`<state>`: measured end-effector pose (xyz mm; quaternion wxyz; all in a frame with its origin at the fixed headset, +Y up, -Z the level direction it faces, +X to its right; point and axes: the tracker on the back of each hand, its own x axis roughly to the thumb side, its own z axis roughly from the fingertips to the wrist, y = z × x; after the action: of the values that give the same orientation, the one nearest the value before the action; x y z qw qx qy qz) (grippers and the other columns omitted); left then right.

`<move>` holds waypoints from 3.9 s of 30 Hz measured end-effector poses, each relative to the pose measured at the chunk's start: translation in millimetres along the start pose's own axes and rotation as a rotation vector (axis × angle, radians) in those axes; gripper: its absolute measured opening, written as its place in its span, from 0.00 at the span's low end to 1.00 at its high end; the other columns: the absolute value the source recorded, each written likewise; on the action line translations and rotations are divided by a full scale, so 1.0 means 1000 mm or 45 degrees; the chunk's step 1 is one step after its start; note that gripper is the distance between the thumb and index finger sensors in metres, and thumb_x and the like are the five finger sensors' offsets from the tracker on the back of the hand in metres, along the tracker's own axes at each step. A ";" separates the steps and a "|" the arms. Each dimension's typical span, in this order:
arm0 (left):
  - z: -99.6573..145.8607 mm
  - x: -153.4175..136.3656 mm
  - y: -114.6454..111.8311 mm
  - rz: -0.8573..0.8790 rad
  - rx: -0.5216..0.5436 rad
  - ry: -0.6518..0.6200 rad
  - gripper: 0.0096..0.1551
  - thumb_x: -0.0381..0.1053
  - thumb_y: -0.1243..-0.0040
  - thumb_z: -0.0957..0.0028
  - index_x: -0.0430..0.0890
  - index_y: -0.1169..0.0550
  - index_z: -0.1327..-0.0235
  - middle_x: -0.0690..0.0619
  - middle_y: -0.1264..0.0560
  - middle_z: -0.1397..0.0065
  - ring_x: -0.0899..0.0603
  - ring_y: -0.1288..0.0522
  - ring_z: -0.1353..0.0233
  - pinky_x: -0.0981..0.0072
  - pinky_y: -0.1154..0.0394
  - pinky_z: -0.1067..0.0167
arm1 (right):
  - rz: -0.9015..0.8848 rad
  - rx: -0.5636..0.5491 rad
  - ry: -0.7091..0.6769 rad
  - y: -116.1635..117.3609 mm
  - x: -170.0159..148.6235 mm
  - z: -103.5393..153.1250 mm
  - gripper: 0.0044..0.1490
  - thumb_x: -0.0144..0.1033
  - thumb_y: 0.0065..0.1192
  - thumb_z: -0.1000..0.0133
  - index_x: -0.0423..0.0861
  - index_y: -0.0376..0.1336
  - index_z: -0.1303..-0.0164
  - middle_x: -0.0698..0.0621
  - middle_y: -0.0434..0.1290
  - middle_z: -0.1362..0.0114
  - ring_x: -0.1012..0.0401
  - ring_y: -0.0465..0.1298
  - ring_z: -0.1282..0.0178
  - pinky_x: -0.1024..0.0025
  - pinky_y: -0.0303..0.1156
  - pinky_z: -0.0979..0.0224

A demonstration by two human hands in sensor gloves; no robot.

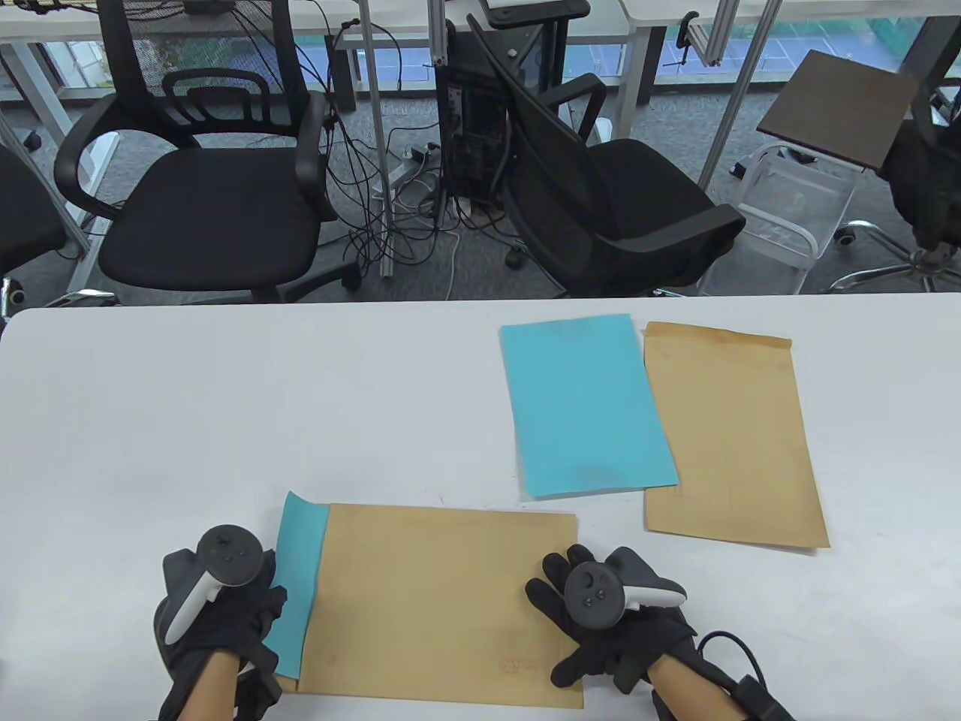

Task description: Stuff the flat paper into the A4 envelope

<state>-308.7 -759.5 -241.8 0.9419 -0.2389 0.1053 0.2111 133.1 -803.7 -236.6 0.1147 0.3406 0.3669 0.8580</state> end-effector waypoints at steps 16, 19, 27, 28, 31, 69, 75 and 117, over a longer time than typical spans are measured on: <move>0.009 -0.016 0.007 0.209 0.147 -0.047 0.41 0.49 0.38 0.46 0.40 0.38 0.21 0.39 0.22 0.38 0.42 0.14 0.58 0.57 0.18 0.61 | -0.006 0.004 -0.005 0.000 0.000 0.000 0.68 0.53 0.62 0.41 0.45 0.21 0.17 0.39 0.12 0.22 0.36 0.11 0.28 0.22 0.12 0.42; 0.012 -0.018 0.009 0.210 0.196 -0.044 0.37 0.48 0.42 0.45 0.41 0.35 0.22 0.39 0.22 0.39 0.42 0.14 0.58 0.57 0.18 0.61 | -0.004 0.005 -0.006 -0.001 0.000 0.000 0.68 0.53 0.62 0.41 0.45 0.21 0.17 0.39 0.12 0.22 0.35 0.11 0.28 0.22 0.13 0.41; 0.014 -0.011 0.003 0.182 0.169 -0.086 0.32 0.45 0.42 0.45 0.39 0.31 0.26 0.41 0.20 0.44 0.41 0.14 0.59 0.56 0.18 0.61 | 0.001 0.002 -0.003 -0.001 0.000 0.000 0.68 0.54 0.62 0.41 0.45 0.22 0.17 0.39 0.13 0.21 0.35 0.11 0.28 0.22 0.13 0.41; 0.015 -0.010 0.002 0.183 0.172 -0.093 0.32 0.44 0.42 0.45 0.39 0.31 0.26 0.40 0.20 0.44 0.41 0.14 0.59 0.55 0.18 0.61 | 0.001 0.001 -0.003 -0.001 0.000 0.000 0.68 0.54 0.62 0.41 0.45 0.22 0.17 0.39 0.13 0.21 0.35 0.11 0.28 0.22 0.13 0.41; 0.015 -0.008 0.002 0.198 0.143 -0.119 0.32 0.44 0.43 0.45 0.39 0.31 0.26 0.40 0.20 0.43 0.40 0.15 0.56 0.54 0.19 0.58 | 0.000 0.001 -0.004 -0.001 0.000 0.000 0.68 0.54 0.62 0.41 0.45 0.22 0.17 0.39 0.12 0.21 0.35 0.11 0.28 0.22 0.13 0.41; 0.015 0.029 -0.026 -0.119 -0.062 -0.215 0.46 0.56 0.39 0.47 0.37 0.39 0.19 0.31 0.46 0.21 0.24 0.38 0.32 0.31 0.40 0.36 | -0.032 -0.001 -0.022 0.001 -0.003 -0.001 0.68 0.53 0.62 0.41 0.45 0.20 0.17 0.40 0.12 0.22 0.37 0.09 0.29 0.24 0.11 0.42; 0.013 0.031 -0.030 -0.135 -0.073 -0.207 0.47 0.56 0.38 0.47 0.37 0.39 0.20 0.32 0.47 0.21 0.23 0.41 0.32 0.29 0.42 0.35 | -0.031 -0.001 -0.020 0.001 -0.003 -0.001 0.68 0.53 0.62 0.41 0.45 0.20 0.18 0.40 0.12 0.22 0.37 0.09 0.29 0.24 0.11 0.42; 0.010 0.021 -0.020 -0.072 0.090 -0.035 0.25 0.49 0.40 0.47 0.35 0.22 0.45 0.39 0.20 0.51 0.45 0.15 0.61 0.53 0.20 0.58 | -0.001 0.001 0.001 0.004 -0.002 -0.002 0.67 0.58 0.57 0.39 0.44 0.18 0.19 0.38 0.10 0.24 0.36 0.08 0.30 0.23 0.10 0.43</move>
<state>-279.9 -762.6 -231.4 0.9568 -0.2053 0.0929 0.1838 133.4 -808.6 -236.2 0.1147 0.3401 0.3673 0.8580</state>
